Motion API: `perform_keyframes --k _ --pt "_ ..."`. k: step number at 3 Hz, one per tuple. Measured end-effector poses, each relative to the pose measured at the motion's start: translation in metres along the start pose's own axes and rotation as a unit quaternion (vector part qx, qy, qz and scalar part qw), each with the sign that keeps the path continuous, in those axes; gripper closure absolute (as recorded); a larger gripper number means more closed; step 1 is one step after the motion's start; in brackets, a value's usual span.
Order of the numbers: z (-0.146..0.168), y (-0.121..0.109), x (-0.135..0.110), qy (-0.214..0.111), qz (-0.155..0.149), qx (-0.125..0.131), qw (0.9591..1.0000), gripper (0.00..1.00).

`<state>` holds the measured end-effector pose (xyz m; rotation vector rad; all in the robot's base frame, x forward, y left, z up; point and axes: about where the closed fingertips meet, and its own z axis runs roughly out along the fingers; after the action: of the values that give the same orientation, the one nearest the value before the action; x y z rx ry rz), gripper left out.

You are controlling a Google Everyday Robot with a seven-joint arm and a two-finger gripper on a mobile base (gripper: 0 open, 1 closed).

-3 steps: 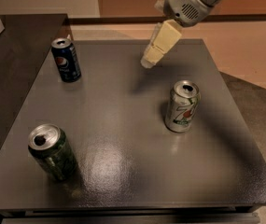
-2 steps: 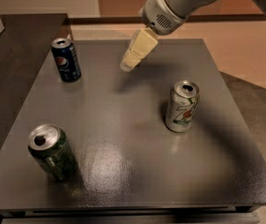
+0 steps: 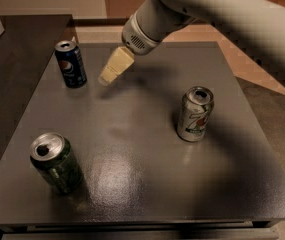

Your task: Pick pepsi can

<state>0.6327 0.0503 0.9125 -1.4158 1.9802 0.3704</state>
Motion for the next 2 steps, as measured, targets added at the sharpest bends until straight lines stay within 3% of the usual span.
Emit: perform_keyframes --k 2 --pt "0.052 0.004 -0.031 -0.006 0.040 0.013 0.9991 0.00"
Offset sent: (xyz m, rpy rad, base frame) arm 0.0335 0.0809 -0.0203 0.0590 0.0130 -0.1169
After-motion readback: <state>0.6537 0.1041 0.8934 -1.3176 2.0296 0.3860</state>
